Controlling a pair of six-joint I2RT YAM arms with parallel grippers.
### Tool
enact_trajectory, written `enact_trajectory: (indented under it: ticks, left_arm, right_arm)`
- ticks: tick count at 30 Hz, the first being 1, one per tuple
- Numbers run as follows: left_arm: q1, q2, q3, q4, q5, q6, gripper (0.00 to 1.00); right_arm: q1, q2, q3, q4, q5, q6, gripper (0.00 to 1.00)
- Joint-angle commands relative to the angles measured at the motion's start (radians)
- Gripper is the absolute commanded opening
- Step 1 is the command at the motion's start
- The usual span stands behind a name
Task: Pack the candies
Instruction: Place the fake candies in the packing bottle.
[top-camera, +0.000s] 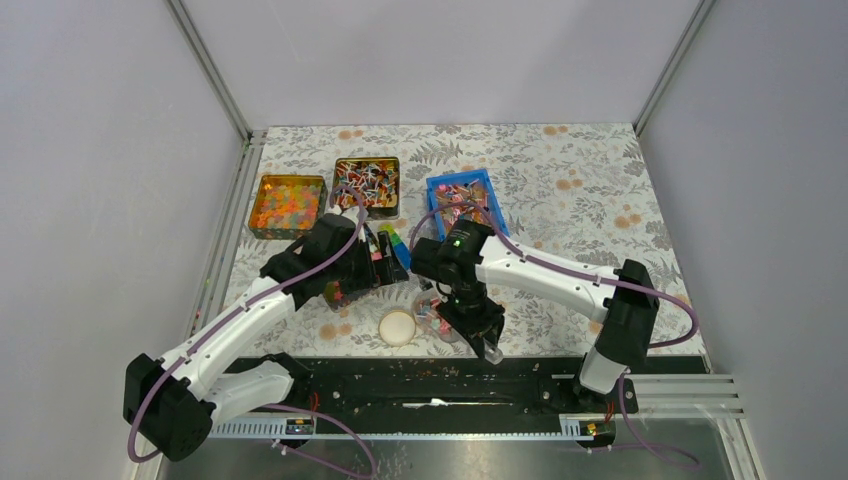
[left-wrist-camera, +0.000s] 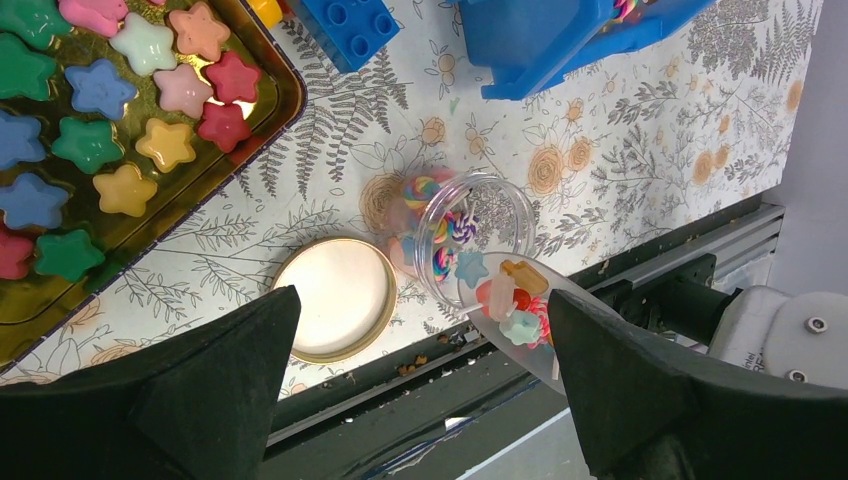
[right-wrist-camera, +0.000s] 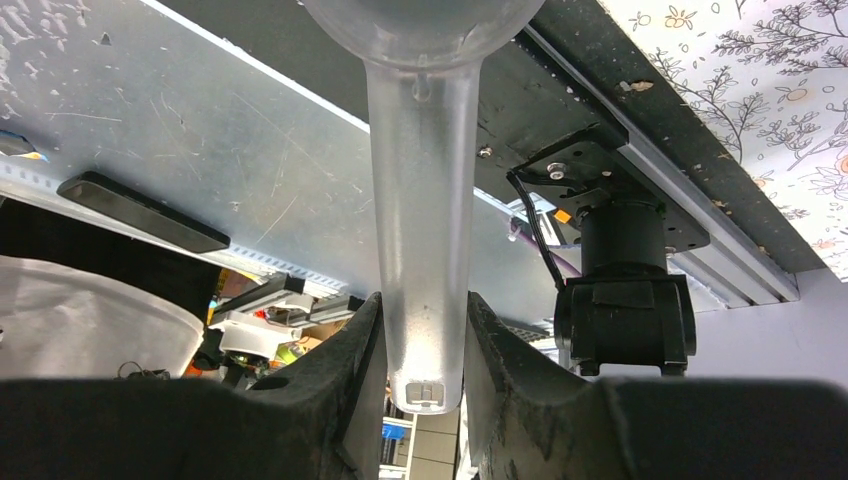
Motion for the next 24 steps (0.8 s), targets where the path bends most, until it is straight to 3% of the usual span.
enact_trajectory:
  ticks: [1, 24]
  left_arm:
    - [-0.005, 0.005, 0.043, 0.020, -0.004, 0.016, 0.99]
    - [-0.004, 0.028, 0.064, 0.012, -0.002, 0.033, 0.99]
  right_arm:
    - [-0.012, 0.008, 0.039, -0.121, -0.054, -0.011, 0.00]
    - [-0.082, 0.020, 0.021, -0.175, -0.145, -0.020, 0.00]
